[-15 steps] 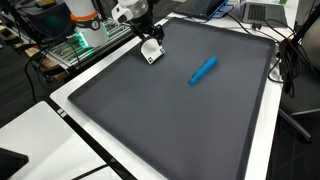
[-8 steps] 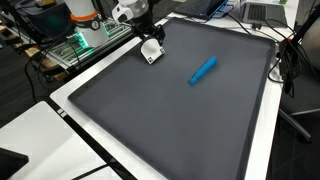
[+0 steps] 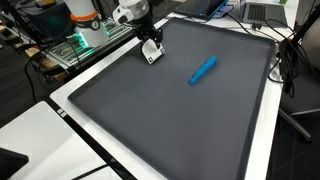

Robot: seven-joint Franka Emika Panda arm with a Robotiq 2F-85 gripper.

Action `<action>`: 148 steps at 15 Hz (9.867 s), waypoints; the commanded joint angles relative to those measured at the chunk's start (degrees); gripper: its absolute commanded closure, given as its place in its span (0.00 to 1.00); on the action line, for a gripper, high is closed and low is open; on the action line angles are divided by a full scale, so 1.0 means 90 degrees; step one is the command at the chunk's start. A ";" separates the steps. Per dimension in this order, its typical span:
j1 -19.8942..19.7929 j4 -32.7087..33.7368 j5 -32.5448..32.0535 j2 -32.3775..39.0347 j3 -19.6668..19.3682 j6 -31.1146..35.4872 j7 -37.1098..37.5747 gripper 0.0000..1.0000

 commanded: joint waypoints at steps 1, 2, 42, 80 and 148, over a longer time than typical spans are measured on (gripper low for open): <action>0.0038 -0.0041 -0.0072 0.0098 0.0045 0.0197 0.0202 0.76; 0.0037 -0.0042 -0.0072 0.0097 0.0044 0.0198 0.0216 0.83; 0.1083 0.7290 -0.5017 0.3421 0.0249 -0.5546 -0.2885 0.99; 0.1171 0.8863 -0.5073 0.5116 -0.0108 -0.4888 -0.3409 0.99; 0.0847 0.8291 -0.4578 0.4605 -0.0075 -0.5299 -0.3815 0.99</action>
